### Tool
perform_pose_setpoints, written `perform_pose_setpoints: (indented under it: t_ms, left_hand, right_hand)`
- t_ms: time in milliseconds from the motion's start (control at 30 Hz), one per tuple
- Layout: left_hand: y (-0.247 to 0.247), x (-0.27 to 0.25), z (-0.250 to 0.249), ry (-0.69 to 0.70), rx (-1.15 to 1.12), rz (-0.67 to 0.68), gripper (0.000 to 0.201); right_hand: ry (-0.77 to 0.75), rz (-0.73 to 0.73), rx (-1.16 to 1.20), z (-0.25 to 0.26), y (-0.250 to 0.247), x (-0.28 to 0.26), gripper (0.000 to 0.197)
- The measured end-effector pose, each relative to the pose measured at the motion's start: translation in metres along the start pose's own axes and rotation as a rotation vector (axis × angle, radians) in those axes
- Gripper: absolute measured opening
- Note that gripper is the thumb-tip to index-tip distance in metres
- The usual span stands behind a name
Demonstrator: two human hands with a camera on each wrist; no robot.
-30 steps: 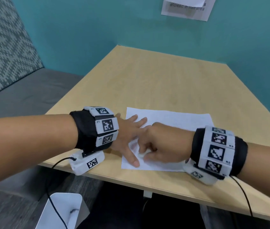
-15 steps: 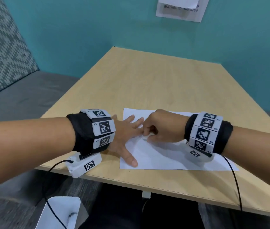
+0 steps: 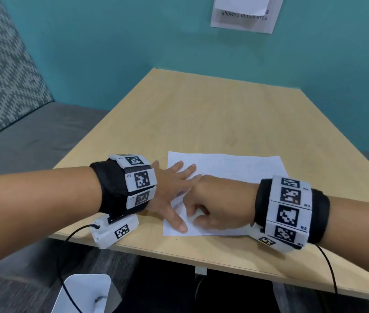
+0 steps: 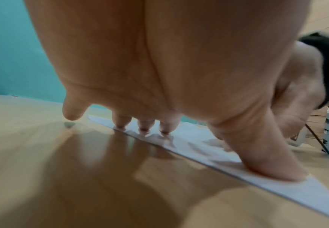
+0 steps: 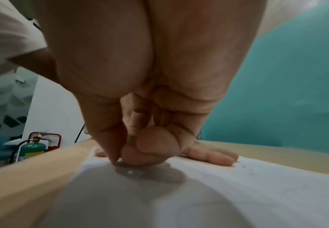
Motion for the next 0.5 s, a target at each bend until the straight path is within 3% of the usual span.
perform_pose_setpoints:
  t_ms: [167, 300, 500]
  left_hand:
    - [0.0, -0.002, 0.001, -0.018, 0.021, 0.021, 0.122]
    - [0.0, -0.002, 0.001, -0.009, 0.025, 0.018, 0.119]
    - [0.002, -0.001, 0.003, -0.018, 0.038, 0.03, 0.123]
  right_hand:
    - [0.169, -0.121, -0.097, -0.053, -0.021, 0.0, 0.01]
    - [0.043, -0.009, -0.016, -0.004, 0.0, -0.008, 0.028]
    - [0.163, -0.107, -0.057, -0.051, -0.018, -0.004, 0.007]
Point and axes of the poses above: each hand's wrist, its own x-axis towards the middle knuckle, its own y-axis out of the palm, z = x × y, the point moved 9 cm from there along x, towards the middle knuckle, and after that the axes turned 6 degrees about -x, right-handed, at the moved point
